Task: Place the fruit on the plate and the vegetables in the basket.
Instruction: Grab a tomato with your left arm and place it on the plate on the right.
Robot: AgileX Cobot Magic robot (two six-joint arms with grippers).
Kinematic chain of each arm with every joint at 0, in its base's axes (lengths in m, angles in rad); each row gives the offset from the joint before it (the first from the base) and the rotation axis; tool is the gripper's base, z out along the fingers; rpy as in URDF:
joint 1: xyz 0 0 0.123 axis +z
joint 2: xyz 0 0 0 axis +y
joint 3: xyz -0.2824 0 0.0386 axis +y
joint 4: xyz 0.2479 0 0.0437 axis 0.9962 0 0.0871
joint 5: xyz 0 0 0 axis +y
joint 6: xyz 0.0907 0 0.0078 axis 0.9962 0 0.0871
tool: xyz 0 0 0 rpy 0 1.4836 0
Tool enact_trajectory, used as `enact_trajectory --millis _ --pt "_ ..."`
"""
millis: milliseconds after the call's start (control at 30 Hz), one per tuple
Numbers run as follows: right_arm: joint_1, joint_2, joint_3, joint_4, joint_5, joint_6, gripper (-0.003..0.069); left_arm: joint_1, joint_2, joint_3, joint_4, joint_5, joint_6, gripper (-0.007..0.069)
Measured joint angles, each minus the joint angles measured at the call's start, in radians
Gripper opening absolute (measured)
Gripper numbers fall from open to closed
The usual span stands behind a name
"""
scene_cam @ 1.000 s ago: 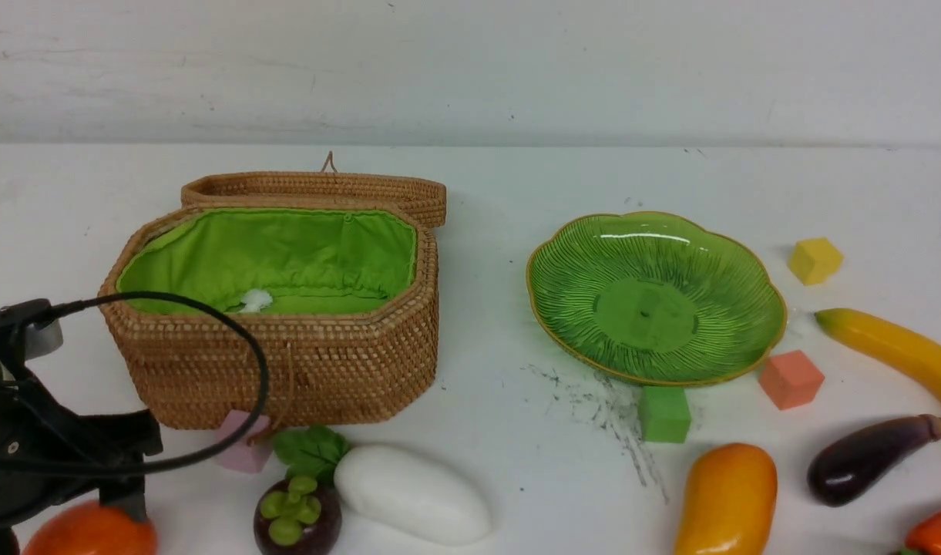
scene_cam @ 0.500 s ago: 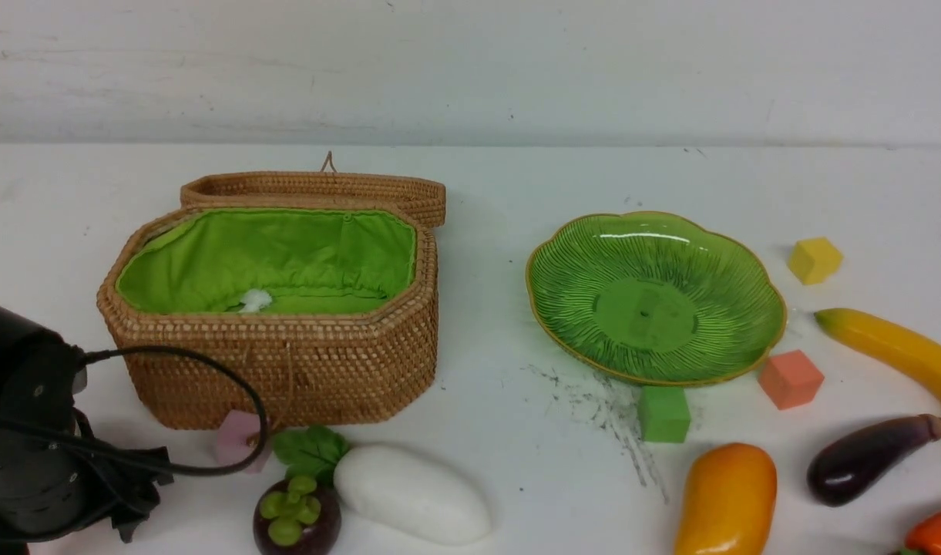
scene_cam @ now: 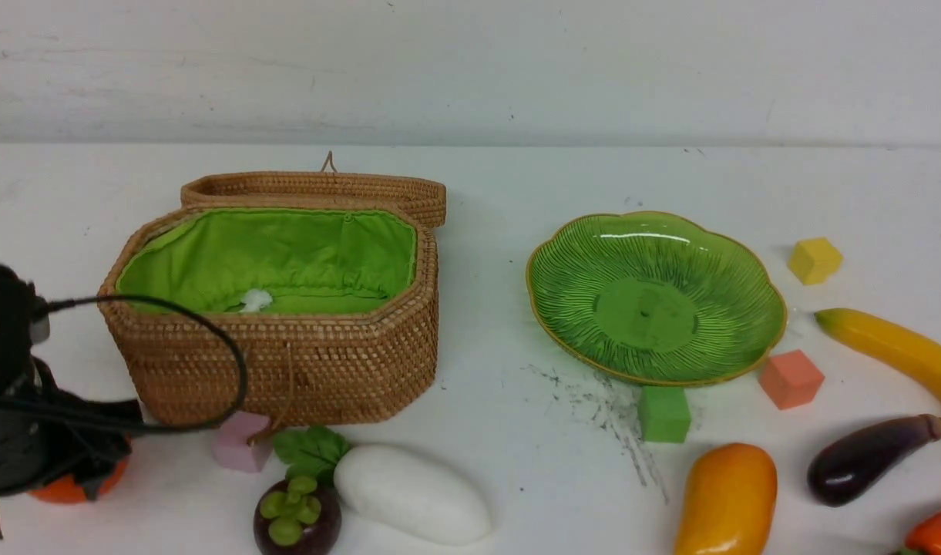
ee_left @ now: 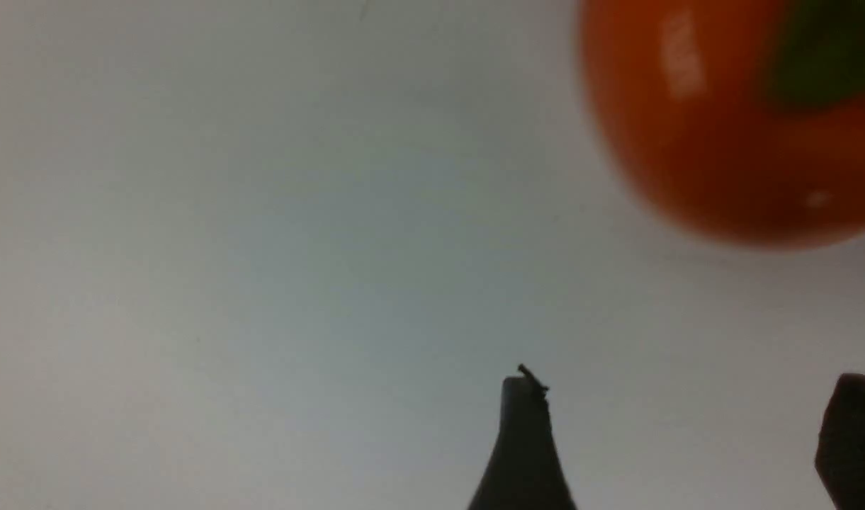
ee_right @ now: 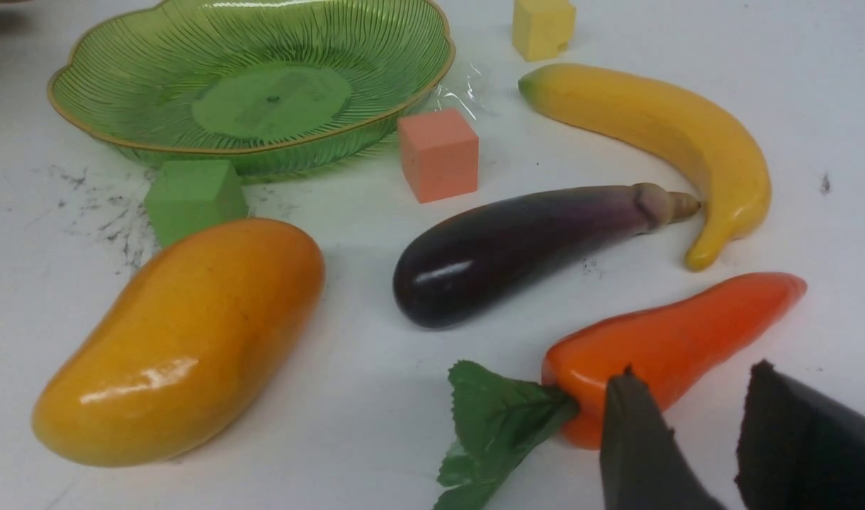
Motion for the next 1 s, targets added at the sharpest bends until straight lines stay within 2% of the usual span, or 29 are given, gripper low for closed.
enact_trajectory --millis 67,267,433,867,1000 --pt "0.000 0.000 0.000 0.000 0.000 0.000 0.0243 0.036 -0.004 -0.050 -0.050 0.011 0.045 0.0535" --pt "0.000 0.000 0.000 0.000 0.000 0.000 0.0243 0.281 0.019 -0.096 -0.301 0.014 0.219 0.0571" --pt "0.000 0.000 0.000 0.000 0.000 0.000 0.0243 0.422 0.021 -0.097 -0.417 -0.014 0.281 0.0575" --pt "0.000 0.000 0.000 0.000 0.000 0.000 0.0243 0.445 0.057 -0.097 -0.481 -0.059 0.306 0.0575" --pt "0.000 0.000 0.000 0.000 0.000 0.000 0.0243 0.445 0.066 -0.098 -0.452 -0.054 0.323 0.0575"
